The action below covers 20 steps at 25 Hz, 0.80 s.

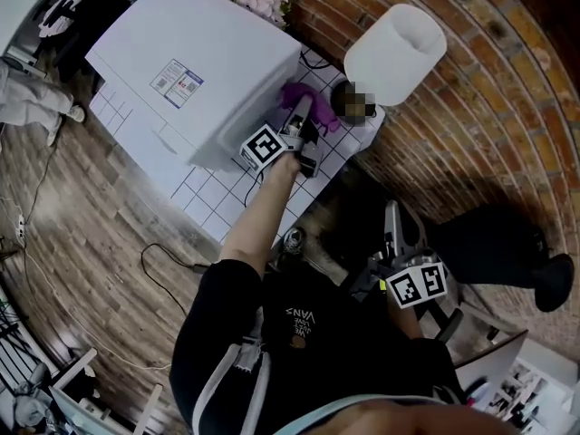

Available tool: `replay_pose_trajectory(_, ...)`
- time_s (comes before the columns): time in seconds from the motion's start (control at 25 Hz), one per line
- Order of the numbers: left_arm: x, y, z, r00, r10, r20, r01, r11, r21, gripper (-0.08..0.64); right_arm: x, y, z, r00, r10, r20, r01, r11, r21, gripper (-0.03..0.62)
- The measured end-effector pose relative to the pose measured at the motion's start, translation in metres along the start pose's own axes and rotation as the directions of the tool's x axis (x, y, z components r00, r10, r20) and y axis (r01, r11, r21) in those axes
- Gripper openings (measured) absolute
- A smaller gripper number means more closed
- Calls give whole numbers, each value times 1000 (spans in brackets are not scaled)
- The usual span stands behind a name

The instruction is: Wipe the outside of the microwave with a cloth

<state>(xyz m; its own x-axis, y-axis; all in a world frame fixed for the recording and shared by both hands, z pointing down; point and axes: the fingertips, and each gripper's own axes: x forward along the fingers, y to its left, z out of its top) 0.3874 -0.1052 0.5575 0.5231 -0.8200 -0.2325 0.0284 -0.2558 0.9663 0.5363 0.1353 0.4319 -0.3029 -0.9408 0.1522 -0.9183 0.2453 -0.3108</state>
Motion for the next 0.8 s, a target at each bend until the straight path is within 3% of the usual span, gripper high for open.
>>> replay_pose_trajectory(0.12, -29, -14, -9, 1000, -22, -9, 22, 1000, -18, 130, 6, 7, -3, 999, 33, -5, -33, 999, 3, 0)
replay_pose_trajectory(0.24, -76, -33, -17, 999, -40, 15, 41, 994, -97, 130, 16, 23, -7, 996, 92, -10, -92, 996, 8, 0)
replay_pose_trajectory(0.56, -211, -26, 10, 980, 100, 172, -82, 991, -110, 130, 47, 76, -25, 960, 274, -53, -273, 962, 21, 0)
replay_pose_trajectory(0.8, -249, -11, 44, 955, 148, 257, -129, 988, -90, 130, 52, 94, -34, 942, 327, -77, -326, 945, 27, 0)
